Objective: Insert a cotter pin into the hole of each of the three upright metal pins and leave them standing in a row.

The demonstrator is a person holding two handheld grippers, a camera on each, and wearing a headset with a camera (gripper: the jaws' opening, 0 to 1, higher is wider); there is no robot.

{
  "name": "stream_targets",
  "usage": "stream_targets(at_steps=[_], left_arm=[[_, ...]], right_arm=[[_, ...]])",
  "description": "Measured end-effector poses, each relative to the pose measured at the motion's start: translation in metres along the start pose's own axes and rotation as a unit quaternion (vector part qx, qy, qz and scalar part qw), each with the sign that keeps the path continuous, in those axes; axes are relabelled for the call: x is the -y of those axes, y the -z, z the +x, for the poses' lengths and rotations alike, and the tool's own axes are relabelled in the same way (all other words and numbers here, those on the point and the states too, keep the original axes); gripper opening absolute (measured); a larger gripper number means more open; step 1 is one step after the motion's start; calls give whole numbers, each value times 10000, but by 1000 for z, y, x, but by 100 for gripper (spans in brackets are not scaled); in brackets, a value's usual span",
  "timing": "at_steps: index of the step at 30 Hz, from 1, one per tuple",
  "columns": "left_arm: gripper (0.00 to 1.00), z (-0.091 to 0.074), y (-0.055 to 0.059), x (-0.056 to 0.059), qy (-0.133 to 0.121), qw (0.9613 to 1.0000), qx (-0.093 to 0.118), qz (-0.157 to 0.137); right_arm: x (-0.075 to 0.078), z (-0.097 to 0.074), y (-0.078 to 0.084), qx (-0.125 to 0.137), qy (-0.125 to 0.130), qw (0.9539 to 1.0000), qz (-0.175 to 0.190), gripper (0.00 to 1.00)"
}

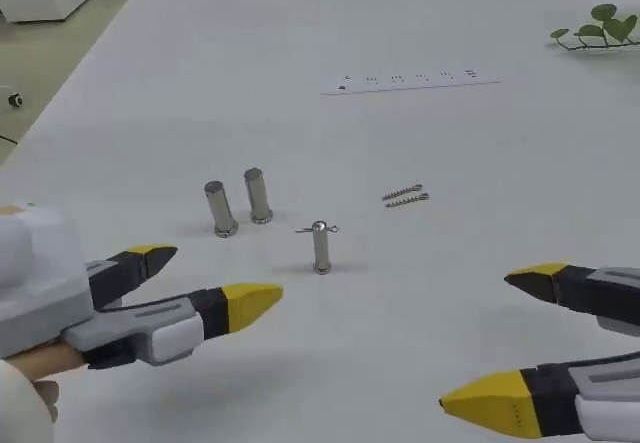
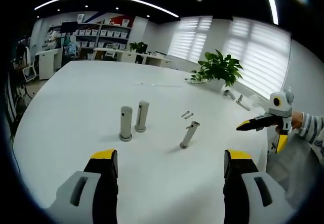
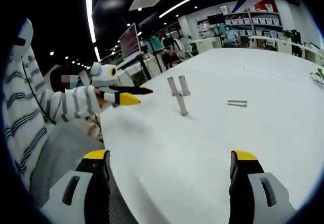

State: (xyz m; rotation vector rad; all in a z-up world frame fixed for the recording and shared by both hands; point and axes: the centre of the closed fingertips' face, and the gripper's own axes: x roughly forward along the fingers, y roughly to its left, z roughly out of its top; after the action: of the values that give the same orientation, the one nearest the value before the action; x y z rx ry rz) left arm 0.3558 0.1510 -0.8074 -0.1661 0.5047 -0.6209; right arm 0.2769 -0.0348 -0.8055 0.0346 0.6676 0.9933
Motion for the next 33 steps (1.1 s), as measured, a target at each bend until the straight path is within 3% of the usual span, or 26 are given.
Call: stream_targets(at_steps=[2,4,6,11,13,18,33], left_arm=[[79,3,-6,-8,-154,9999,69,31],[67,6,-18,-17,-341,9989,323,-82],[59,8,-24,-27,-509,9978,426,-65],[49,16,-33,-48,-901,9944,552,-16],[44,20,-33,-56,-994,9939,452,178],[34,34,-29,-62,-984,9941,278,350],[27,61,-22,-71,-968,9942,-33,473]], right_arm=[[0,0,1,-43,0,10000,13,100],[2,-1,4,-156,48,9998,-149,99],[1,-1,5,-232,49,9994,-238,99],[-2,0,1,-223,-13,9994,-252,99],[-2,0,0,-262,3,9991,-348,99],[-2,0,-2,-231,4,9992,-338,98],[2,-4,1,-246,120,9994,-220,98]])
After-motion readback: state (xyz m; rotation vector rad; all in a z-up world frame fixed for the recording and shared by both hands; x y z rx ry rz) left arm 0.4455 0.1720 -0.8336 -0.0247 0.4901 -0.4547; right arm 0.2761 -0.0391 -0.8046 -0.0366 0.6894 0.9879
